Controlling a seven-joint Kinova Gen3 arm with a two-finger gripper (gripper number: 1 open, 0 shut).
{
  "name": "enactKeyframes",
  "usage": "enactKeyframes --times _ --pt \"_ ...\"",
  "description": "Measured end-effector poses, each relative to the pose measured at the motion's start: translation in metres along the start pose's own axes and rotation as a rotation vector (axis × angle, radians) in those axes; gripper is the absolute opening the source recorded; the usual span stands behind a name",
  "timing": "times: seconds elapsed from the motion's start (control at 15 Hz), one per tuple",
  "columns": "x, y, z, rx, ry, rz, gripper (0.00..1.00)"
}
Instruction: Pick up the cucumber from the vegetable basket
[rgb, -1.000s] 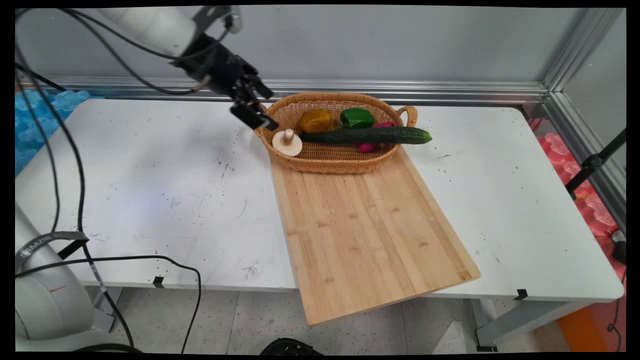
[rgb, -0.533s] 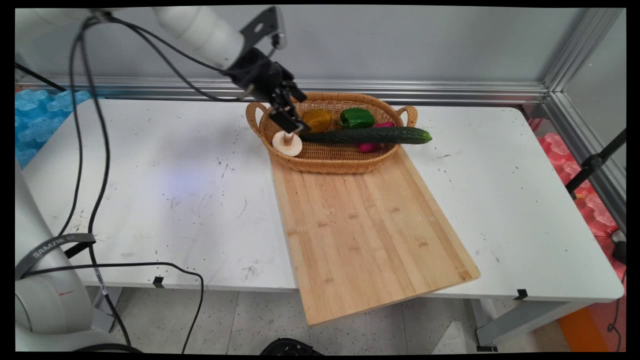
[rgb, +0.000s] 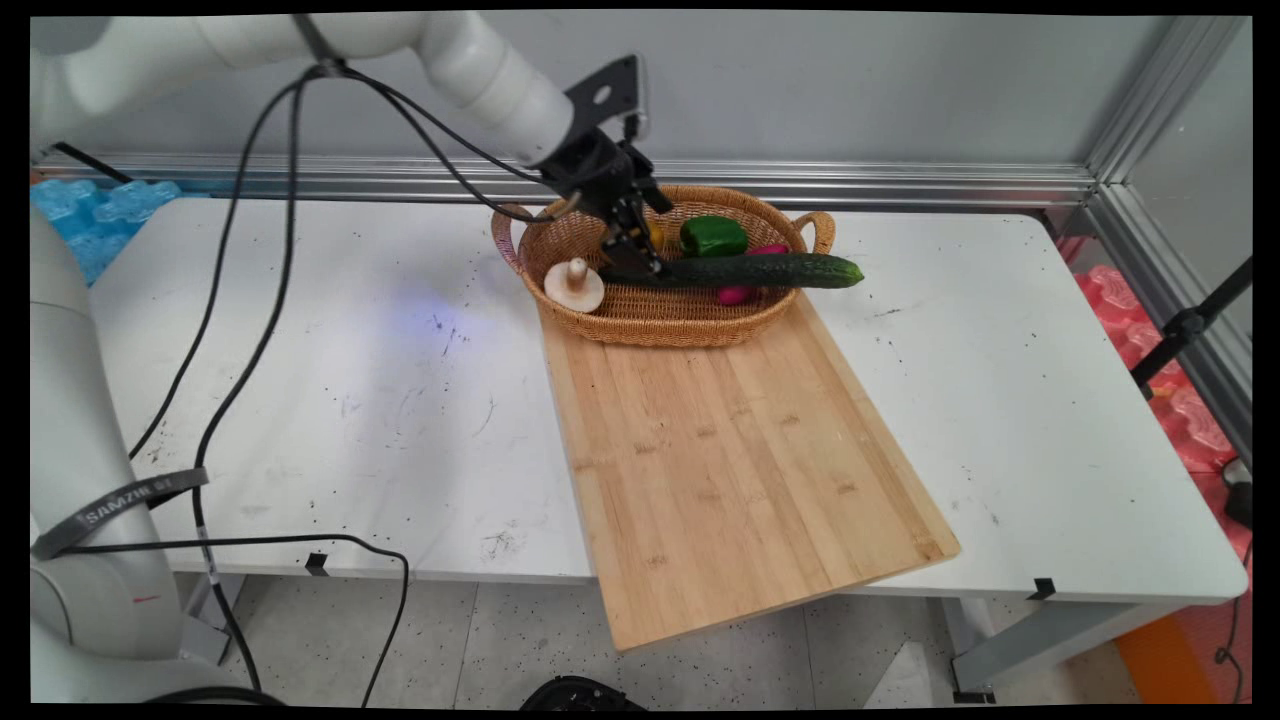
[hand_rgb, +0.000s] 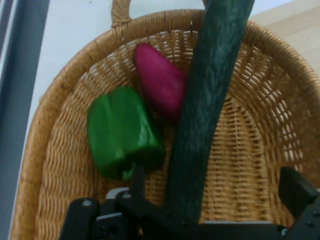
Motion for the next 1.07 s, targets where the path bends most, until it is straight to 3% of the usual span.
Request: enactKeyframes --times 0.53,1.0,1.07 --pt "0.012 -0.014 0.055 -0.034 0.004 0.146 1.00" --pt "0.016 -0.016 0.080 -0.071 0.013 0.204 1.00" --pt "0.017 -0.015 0.083 -0.078 0.015 0.210 0.00"
